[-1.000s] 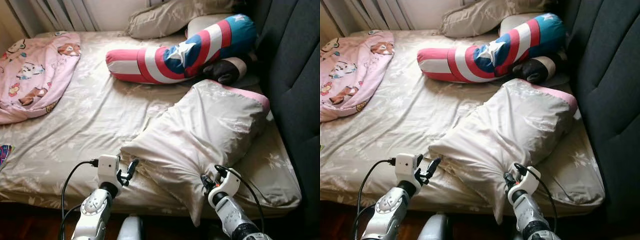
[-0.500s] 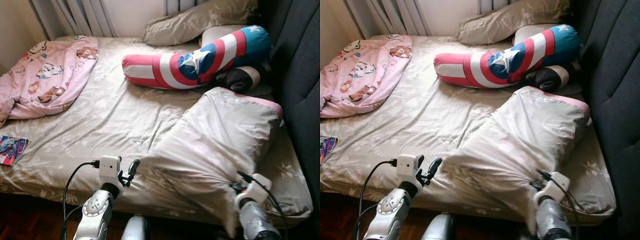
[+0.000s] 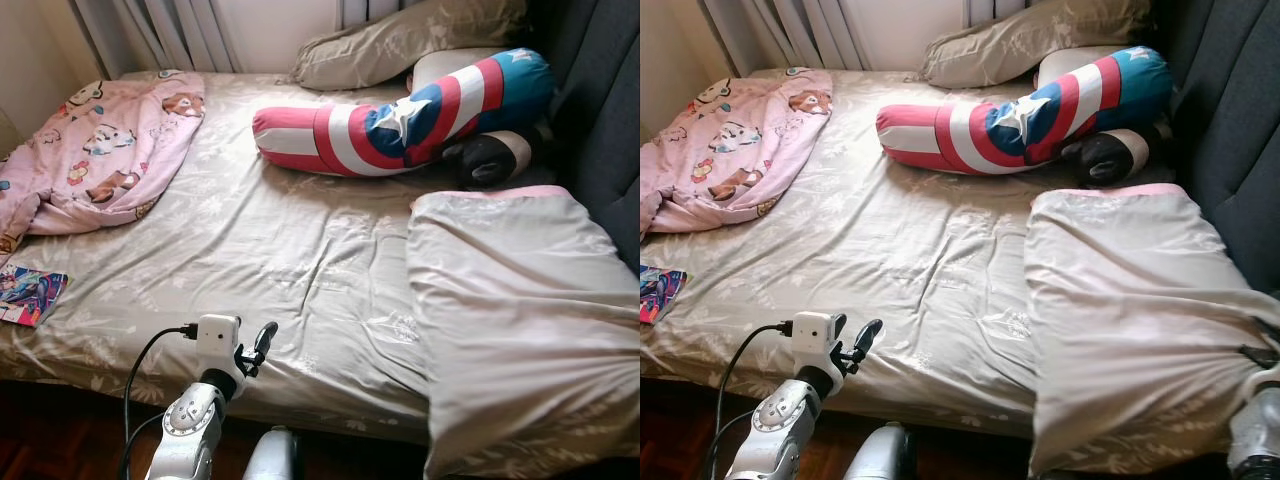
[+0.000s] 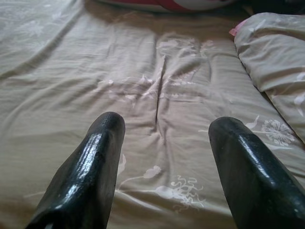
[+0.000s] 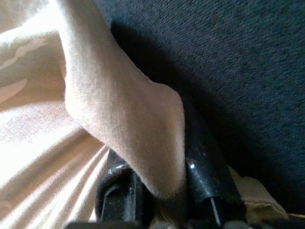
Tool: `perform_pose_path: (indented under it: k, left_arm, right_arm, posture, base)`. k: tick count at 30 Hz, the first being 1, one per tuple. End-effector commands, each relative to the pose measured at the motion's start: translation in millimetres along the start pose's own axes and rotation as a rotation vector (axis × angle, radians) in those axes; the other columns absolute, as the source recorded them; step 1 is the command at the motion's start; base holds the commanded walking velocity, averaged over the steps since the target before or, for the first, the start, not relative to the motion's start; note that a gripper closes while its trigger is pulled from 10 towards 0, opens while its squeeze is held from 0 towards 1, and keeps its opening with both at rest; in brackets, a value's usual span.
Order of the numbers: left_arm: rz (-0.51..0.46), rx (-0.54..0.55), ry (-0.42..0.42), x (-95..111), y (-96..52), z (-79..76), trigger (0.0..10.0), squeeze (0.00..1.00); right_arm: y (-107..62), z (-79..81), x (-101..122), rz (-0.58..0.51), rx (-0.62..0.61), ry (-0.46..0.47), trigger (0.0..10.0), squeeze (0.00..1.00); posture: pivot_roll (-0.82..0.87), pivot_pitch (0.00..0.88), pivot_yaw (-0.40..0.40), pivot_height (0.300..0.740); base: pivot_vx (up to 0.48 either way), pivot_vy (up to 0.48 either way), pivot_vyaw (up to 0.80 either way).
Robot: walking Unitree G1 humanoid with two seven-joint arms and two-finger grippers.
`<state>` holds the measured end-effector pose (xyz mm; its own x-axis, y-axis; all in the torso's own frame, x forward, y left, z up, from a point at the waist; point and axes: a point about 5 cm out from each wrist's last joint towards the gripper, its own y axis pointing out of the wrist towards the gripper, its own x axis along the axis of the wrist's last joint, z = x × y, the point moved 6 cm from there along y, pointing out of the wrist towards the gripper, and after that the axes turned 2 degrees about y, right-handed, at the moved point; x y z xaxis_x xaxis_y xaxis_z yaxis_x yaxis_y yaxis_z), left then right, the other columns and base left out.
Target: Clean up the room
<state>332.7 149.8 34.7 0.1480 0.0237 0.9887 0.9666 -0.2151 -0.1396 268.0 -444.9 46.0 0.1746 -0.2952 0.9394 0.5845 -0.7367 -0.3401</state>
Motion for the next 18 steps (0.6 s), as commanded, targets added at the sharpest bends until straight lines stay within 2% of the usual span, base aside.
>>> perform_pose_path:
  k: [1,7,11,18]
  left_arm:
    - [0.001,0.011,0.023,0.2,-3.3,5.4,10.0,0.00]
    - [0.011,0.012,0.029,-1.8,-4.0,6.9,10.0,0.00]
    - [0.020,0.011,0.031,-4.2,-4.1,7.1,10.0,0.00]
    - [0.025,0.015,0.031,-6.6,-4.7,7.9,10.0,0.00]
  right_arm:
    - [2.6,-30.4,22.8,-0.059,-0.108,0.036,10.0,0.00]
    - [-1.0,-12.4,-3.5,0.028,-0.049,0.062,10.0,0.00]
    - [-12.2,12.9,-48.6,0.154,0.007,0.106,10.0,0.00]
    - [-16.1,23.5,-60.1,0.184,0.034,0.100,10.0,0.00]
  posture:
    - [0.06,0.083,0.045,0.648]
    - [0.06,0.085,0.048,0.648]
    - [0.07,0.081,0.046,0.648]
    - [0.07,0.080,0.041,0.648]
  base:
    - [0.000,0.000,0.00]
    - [0.000,0.000,0.00]
    - [0.000,0.000,0.00]
    - [0.000,0.000,0.00]
